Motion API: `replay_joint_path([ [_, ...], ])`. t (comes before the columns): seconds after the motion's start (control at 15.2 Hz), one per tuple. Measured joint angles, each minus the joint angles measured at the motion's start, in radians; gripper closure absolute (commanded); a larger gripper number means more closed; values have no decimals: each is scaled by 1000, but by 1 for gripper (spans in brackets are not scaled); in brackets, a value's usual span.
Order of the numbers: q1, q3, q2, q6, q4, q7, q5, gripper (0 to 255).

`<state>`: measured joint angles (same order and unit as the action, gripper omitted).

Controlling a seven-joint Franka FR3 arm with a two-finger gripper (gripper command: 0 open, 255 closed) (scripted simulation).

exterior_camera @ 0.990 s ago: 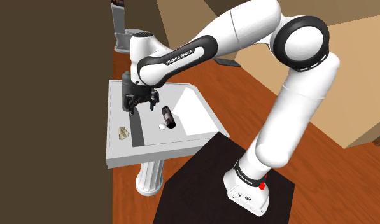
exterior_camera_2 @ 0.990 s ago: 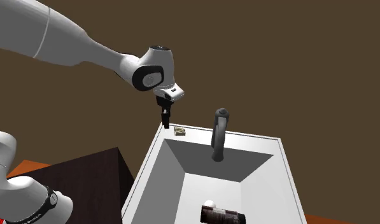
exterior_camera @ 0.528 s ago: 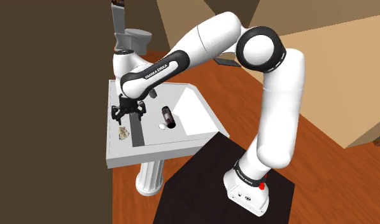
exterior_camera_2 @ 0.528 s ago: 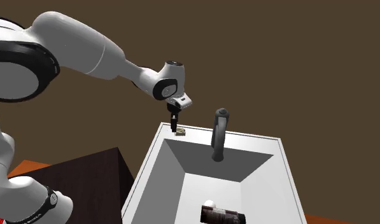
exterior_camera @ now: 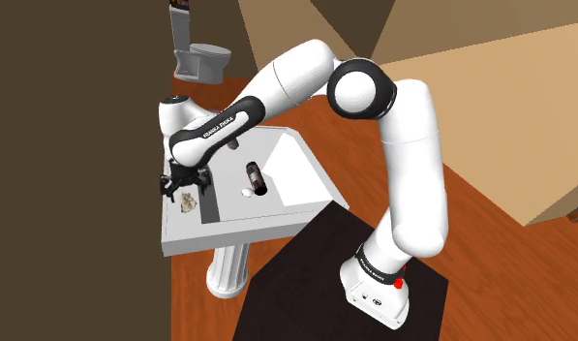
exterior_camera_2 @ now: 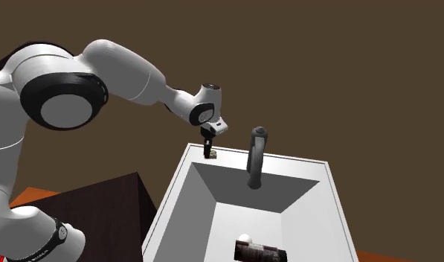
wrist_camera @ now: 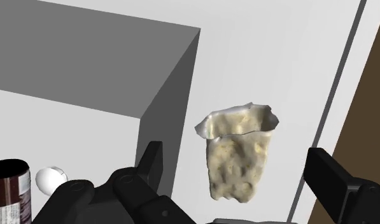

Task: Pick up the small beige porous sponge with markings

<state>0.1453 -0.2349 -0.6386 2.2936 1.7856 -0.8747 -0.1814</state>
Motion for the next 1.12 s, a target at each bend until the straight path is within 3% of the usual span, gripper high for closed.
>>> replay_joint_path([
  [0.26,6,8,-40,29,-10,-5,-9,0],
  [0.33,7,8,-43,33,-9,-6,-10,255],
  [1.12,5,7,-33,27,-6,-5,-8,255],
])
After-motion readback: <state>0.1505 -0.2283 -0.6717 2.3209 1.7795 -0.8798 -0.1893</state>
